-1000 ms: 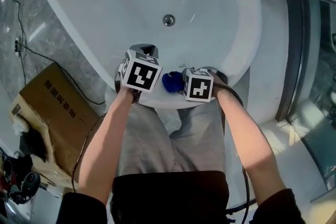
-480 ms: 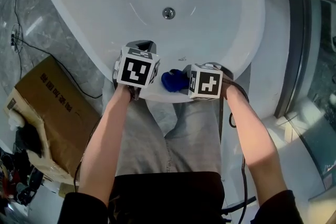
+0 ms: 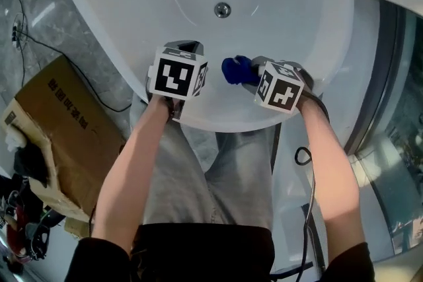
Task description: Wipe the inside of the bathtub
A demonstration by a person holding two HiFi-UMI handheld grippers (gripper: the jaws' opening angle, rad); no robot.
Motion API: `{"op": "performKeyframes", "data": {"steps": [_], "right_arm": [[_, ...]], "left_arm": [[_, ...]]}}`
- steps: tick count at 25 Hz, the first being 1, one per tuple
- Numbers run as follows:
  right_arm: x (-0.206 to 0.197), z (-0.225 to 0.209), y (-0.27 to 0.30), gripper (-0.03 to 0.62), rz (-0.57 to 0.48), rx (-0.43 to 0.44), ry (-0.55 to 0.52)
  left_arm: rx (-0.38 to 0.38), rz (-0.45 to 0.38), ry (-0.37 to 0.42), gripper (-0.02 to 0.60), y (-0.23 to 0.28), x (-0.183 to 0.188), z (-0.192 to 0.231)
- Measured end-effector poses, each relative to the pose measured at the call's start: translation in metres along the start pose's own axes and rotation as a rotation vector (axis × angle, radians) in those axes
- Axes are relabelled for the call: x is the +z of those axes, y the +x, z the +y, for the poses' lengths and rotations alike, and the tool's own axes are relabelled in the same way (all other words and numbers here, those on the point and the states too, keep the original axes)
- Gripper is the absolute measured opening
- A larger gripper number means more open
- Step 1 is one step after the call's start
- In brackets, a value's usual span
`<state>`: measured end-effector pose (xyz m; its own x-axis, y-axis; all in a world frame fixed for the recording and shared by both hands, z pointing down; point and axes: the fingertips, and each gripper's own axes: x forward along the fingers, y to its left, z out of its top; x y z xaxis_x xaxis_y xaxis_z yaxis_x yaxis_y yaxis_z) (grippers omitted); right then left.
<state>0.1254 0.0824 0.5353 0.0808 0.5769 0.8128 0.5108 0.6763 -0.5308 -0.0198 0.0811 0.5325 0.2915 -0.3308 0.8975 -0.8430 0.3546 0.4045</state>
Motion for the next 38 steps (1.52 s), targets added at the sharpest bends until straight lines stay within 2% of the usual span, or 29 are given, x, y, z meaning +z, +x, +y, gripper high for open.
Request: {"op": "performKeyframes", "data": {"steps": [8,12,16,20,23,28,32,38], "right_arm": [[-0.009,-0.065,0.029,0.089,0.074,-0.003,0.026],[-0.024,-0.094,0.052,0.089,0.101,-0.008,0.053],[-0.04,-0.121,0.083,0.089,0.152,0.012,0.058],[-0.048,-0.154,0.11,0.089,0.196,0.003,0.067],[-0.047,-0.157,0.132,0.089,0.19,0.017,0.068],[-0.062,-0.156,0.14,0.089,0.226,0.025,0.056],[-0.069,-0.149,0.137,0.089,0.215,0.015,0.081],[-0.058,-0.142,0.141,0.089,0.252,0.091,0.053]], "left_arm": [[-0.053,0.003,0.052,0.005,0.044,0.02,0.006],[-0.076,0.027,0.01,0.005,0.073,0.013,0.007],[-0.067,0.109,-0.08,0.005,0.095,-0.011,0.02],[-0.079,0.112,-0.116,0.005,0.119,-0.008,0.033],[-0.071,0.14,-0.13,0.005,0.128,-0.018,0.034],[-0.066,0.069,-0.099,0.005,0.136,0.003,0.018],[-0.061,0.078,-0.072,0.005,0.13,0.002,0.011],[-0.032,0.131,-0.08,0.005,0.123,-0.007,0.036]]}}
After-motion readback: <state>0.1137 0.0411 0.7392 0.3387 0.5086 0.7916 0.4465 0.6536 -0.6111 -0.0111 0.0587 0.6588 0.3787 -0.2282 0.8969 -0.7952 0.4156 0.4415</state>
